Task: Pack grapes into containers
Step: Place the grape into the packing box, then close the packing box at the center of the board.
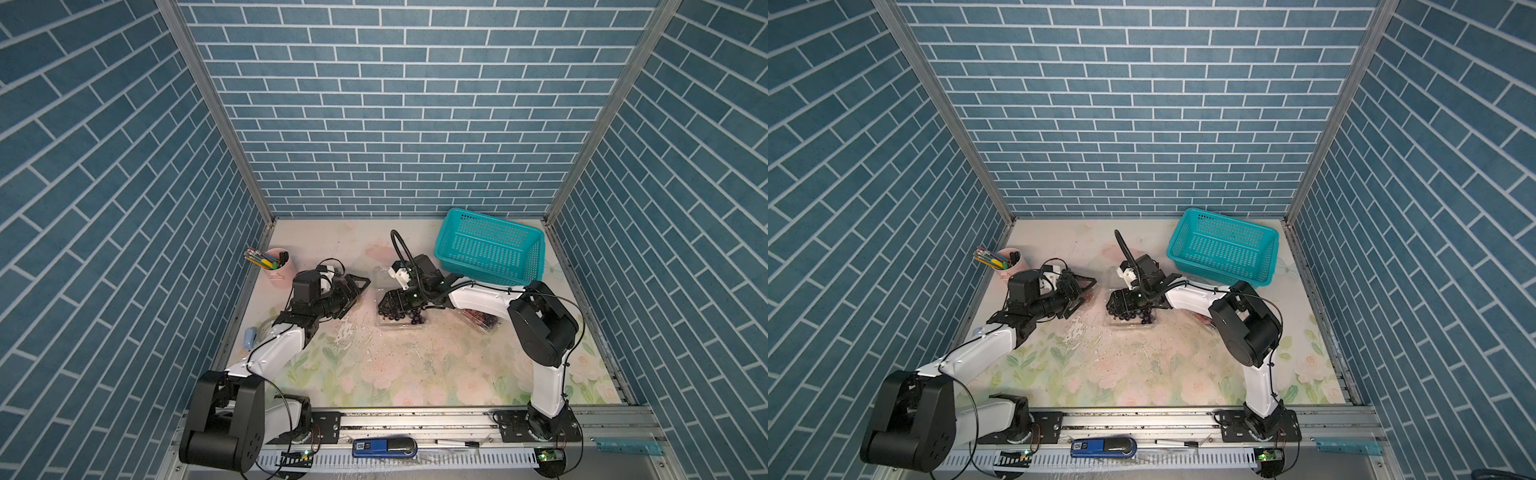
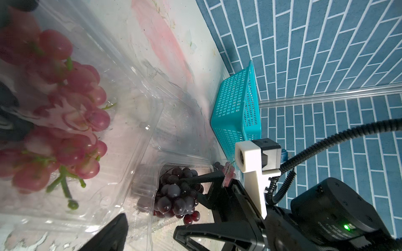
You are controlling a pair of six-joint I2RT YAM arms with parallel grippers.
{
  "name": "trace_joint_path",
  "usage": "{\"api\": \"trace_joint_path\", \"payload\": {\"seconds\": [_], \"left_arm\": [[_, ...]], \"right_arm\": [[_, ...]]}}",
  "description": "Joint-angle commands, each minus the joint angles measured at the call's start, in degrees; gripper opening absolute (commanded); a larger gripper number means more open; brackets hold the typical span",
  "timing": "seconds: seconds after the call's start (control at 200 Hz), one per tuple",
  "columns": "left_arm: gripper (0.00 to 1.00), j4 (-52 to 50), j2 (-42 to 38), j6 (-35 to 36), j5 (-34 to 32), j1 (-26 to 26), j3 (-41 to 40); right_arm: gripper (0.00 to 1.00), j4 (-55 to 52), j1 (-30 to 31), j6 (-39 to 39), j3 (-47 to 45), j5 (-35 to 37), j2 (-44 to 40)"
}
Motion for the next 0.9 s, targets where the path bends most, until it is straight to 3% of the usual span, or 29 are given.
{"api": "trace_joint_path", "payload": {"seconds": [0.0,0.165,0.31,0.535,0.89], "left_arm": [[0.99,1.02,0.32,0.26,0.52,0.08,-1.13],[1.0,1.24,0.54,0.11,0.14,-1.77,-2.51],[1.0,2.89,1.94,-0.53,-1.18,-4.2,-3.8],[1.0,10.76,9.16,-4.9,-1.69,-8.06,-2.8],[1.0,13.66,15.61,-4.75,-3.0,-9.57,-0.43]], "right_arm": [[0.87,-4.24,0.24,-3.35,1.57,3.44,-4.82],[0.92,-10.04,-0.53,-6.65,3.65,9.26,-8.68],[0.99,-10.75,-2.77,-5.43,0.14,15.31,-12.76],[0.99,-8.0,-5.91,-0.7,-6.38,12.65,-13.99],[0.98,-3.42,-7.98,3.08,-6.81,9.01,-7.38]]}}
